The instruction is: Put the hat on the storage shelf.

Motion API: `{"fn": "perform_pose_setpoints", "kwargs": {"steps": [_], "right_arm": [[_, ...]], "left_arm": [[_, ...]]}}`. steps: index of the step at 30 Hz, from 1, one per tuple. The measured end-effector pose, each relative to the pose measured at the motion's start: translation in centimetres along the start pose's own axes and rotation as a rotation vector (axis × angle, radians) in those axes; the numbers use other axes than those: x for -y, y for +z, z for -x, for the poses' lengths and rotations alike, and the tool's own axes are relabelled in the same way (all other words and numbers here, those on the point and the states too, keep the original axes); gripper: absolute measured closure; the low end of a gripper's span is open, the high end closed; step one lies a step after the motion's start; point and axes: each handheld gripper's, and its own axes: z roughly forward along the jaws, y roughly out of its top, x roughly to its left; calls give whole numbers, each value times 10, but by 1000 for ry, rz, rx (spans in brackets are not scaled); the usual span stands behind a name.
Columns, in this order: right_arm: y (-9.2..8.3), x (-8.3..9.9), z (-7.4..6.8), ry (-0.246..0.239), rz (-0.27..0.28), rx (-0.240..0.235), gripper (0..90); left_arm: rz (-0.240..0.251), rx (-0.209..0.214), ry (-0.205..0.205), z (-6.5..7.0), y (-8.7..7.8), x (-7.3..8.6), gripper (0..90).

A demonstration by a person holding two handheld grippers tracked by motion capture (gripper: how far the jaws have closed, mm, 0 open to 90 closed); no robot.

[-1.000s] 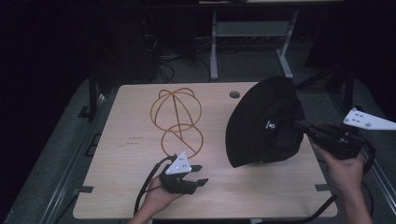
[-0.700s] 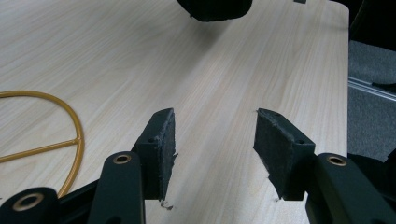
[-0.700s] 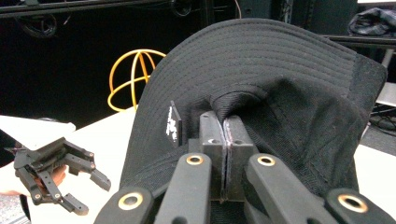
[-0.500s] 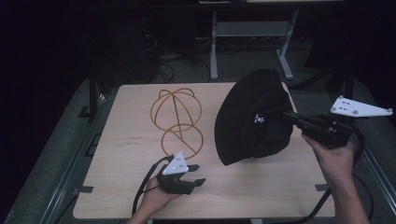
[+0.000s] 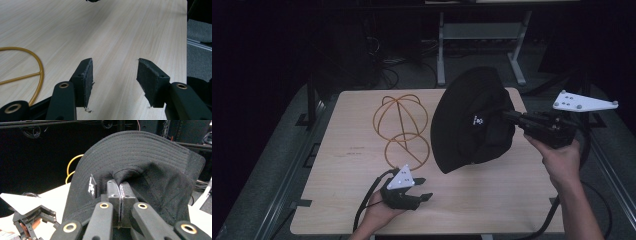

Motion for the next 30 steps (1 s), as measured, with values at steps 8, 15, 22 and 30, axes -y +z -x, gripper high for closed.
{"fn": "perform_pose_setpoints", "kwargs": {"steps": [8, 15, 22, 30], "right_arm": [[11, -10, -3, -8, -5, -22, 891], [24, -21, -7, -19, -13, -38, 891], [41, -34, -12, -28, -27, -59, 891], [63, -43, -16, -34, -40, -87, 891]], "left_arm": [[2, -2, 0, -1, 0, 1, 457], [1, -2, 10, 0, 0, 1, 456], [-13, 3, 22, 3, 3, 2, 454], [-18, 11, 28, 8, 6, 3, 452]]}}
